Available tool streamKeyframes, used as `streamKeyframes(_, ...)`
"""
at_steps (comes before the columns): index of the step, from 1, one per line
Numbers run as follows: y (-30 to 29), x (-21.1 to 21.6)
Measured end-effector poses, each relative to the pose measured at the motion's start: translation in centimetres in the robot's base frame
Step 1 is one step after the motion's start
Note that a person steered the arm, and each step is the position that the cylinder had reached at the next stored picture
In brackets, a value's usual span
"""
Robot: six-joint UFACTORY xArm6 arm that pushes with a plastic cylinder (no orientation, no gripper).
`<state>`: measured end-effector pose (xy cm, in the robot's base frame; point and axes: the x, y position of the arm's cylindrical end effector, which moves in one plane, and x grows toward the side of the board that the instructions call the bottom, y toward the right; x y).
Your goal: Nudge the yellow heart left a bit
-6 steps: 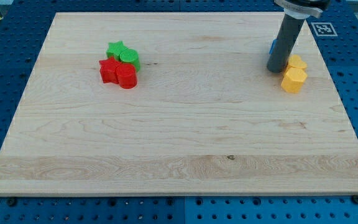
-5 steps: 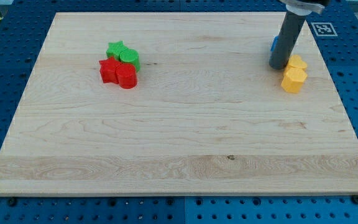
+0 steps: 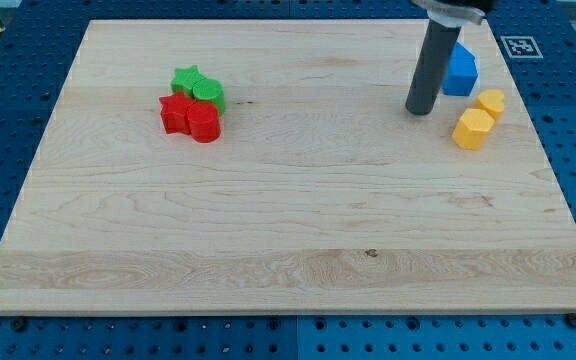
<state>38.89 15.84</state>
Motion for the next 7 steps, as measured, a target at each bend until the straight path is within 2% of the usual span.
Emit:
streamKeyframes(1, 0.0, 4.0)
streamKeyframes(3, 2.7, 9.1)
streamKeyframes(4, 7.2, 9.3)
streamKeyframes(6, 12.8, 3.9)
streamKeyframes(7, 12.4, 1.9)
